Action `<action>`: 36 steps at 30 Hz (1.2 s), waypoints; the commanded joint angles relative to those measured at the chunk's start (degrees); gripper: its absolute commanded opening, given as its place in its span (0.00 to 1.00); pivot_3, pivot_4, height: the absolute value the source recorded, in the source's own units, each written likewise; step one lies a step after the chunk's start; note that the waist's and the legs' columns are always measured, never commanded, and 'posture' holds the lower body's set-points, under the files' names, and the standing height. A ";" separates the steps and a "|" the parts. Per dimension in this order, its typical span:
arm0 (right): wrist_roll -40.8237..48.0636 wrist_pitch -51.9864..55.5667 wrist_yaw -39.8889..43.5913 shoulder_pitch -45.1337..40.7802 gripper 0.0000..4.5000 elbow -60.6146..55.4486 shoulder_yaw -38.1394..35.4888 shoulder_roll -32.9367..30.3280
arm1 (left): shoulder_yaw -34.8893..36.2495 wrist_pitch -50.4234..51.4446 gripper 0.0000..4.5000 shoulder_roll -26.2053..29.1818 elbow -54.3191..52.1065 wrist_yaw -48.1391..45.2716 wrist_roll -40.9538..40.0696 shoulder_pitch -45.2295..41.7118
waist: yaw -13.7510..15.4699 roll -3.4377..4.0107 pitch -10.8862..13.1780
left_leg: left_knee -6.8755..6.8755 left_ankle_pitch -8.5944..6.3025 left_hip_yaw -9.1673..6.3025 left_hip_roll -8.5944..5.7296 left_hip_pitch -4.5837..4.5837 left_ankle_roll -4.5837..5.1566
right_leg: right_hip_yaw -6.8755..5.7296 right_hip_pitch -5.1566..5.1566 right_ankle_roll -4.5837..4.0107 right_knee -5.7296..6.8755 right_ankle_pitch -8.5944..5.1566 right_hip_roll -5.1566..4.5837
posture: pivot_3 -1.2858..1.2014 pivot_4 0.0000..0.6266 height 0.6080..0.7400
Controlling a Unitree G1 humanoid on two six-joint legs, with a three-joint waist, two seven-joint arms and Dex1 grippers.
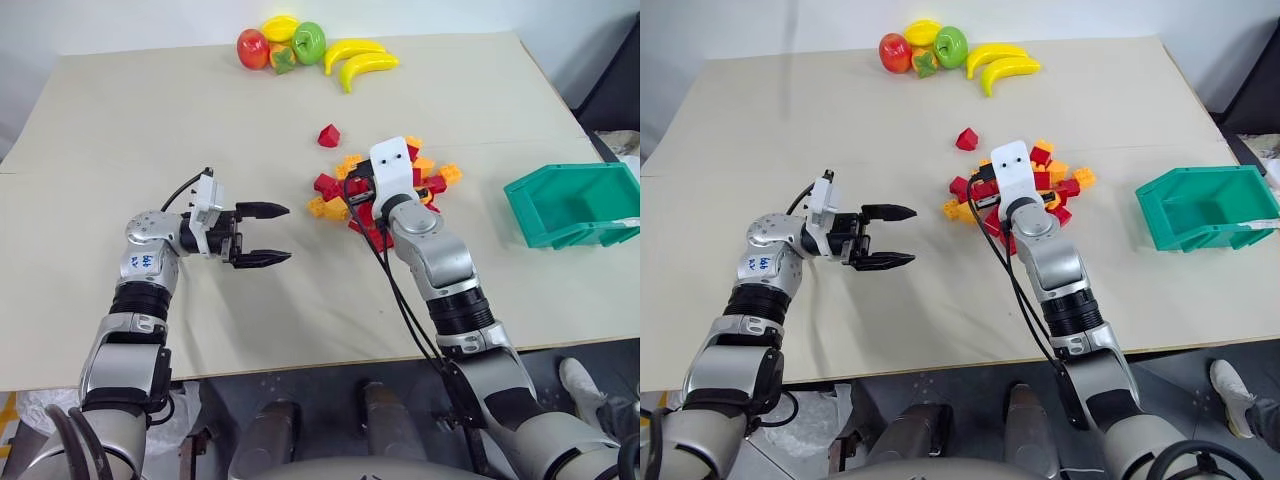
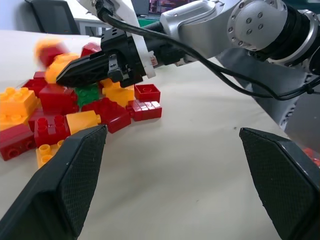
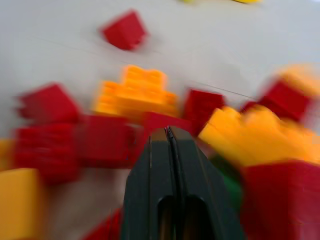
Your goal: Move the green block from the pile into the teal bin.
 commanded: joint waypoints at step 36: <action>28.74 31.34 50.02 19.62 0.99 -42.75 -25.96 -54.27 | 2.33 -3.43 1.00 0.12 0.00 0.06 1.63 0.09 | 2.20 -0.04 0.02 | 0.68 -0.26 1.00 0.03 -0.17 0.43 | 0.78 -0.33 0.24 0.14 0.13 0.01 | 0.52 0.24 1.00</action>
